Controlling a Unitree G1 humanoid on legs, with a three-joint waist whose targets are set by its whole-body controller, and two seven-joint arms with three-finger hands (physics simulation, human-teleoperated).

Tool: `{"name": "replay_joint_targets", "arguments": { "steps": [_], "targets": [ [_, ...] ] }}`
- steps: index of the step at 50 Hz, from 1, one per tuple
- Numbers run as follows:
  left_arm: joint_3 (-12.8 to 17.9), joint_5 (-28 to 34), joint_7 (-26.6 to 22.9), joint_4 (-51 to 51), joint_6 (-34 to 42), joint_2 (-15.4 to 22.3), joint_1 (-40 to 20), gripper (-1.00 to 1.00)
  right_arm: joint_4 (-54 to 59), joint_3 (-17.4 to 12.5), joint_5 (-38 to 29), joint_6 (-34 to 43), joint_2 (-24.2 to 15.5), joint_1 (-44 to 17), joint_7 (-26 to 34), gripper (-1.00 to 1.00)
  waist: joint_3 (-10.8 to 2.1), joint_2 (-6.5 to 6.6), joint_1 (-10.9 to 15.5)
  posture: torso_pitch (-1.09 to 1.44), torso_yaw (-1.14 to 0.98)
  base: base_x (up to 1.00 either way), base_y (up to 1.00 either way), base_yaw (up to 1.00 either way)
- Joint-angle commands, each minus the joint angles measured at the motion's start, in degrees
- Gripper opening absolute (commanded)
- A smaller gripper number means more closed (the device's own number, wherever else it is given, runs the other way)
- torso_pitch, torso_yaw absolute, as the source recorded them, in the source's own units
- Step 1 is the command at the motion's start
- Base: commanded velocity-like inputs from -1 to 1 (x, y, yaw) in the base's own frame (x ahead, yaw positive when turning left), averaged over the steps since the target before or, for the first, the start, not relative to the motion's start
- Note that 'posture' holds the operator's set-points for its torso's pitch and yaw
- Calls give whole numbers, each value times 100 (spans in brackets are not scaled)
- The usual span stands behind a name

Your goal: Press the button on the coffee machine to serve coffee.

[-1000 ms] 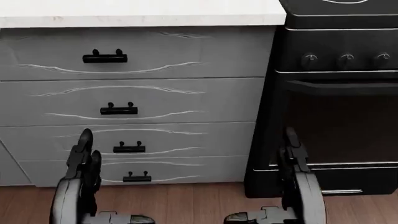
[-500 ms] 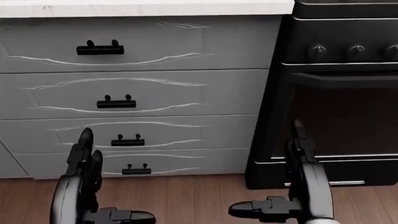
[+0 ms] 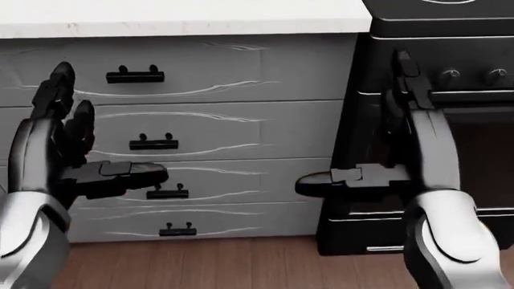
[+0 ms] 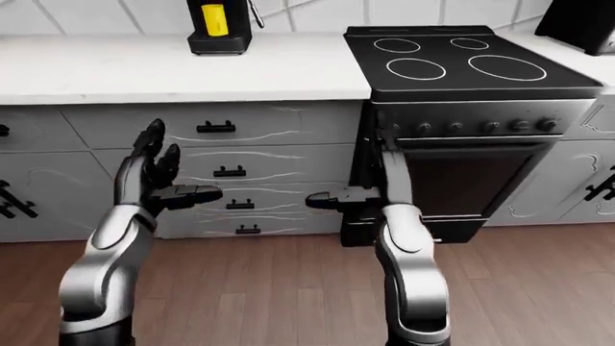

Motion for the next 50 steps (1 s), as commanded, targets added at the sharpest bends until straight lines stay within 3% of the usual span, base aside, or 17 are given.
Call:
{"name": "replay_joint_targets", "arguments": {
  "steps": [1,15,31,47,48,50],
  "targets": [
    [45,-107,69,-73,-75,100,-254,100,-216,-16,84,152,-23,-189,77,100,-95,16,-6,0,0,0,0,0],
    [301,-757,516,-146,1044,662,-1516,100,-275,-411,557,1549,-496,-1643,-231,100,-47,32,4,0,0,0,0,0],
    [345,-999,636,159,1785,1255,-2779,100,266,-561,809,2475,-1256,-3386,-375,100,14,44,7,0,0,0,0,0],
    [384,-1153,658,297,1973,1508,-3254,100,552,-599,969,2753,-1610,-4044,-371,100,81,40,4,0,0,1,0,0],
    [395,-1170,670,284,1999,1523,-3269,100,529,-565,951,2735,-1623,-4006,-363,100,-63,62,-6,0,0,7,0,0],
    [426,-1205,686,215,1998,1525,-3188,100,488,-569,937,2724,-1628,-3925,-336,100,-27,73,-12,0,0,8,0,0]
  ]
}}
